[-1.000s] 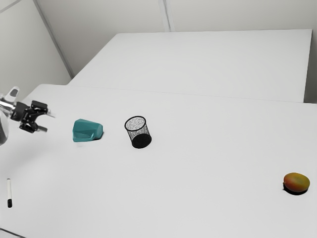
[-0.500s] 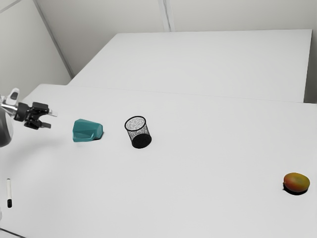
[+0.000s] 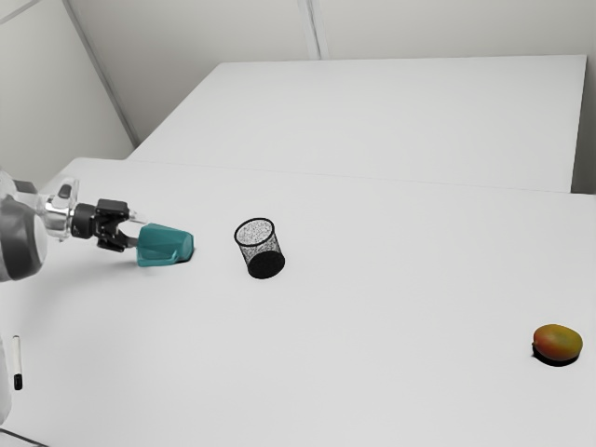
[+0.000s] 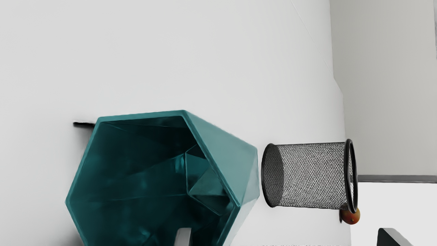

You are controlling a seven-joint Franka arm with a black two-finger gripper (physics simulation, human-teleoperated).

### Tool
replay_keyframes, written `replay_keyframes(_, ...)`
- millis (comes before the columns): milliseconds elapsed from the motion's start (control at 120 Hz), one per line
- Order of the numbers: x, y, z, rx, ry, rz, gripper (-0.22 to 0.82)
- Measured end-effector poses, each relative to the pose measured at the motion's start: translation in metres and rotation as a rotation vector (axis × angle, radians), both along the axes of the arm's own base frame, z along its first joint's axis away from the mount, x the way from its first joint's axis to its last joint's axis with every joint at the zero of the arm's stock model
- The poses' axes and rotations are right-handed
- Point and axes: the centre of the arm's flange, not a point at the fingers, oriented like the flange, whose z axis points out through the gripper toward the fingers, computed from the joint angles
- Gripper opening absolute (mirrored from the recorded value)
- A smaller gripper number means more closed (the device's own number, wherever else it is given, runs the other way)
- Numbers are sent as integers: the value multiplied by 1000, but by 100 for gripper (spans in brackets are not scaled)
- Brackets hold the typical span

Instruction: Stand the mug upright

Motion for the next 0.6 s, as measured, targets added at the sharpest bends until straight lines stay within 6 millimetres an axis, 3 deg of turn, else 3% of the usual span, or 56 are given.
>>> replay_keyframes(275, 8, -22, 0, -25, -3, -39, 55)
replay_keyframes(450, 9, -27, -2, -32, 11, -37, 13)
replay_keyframes(600, 10, -28, -1, -36, 21, -32, -5)
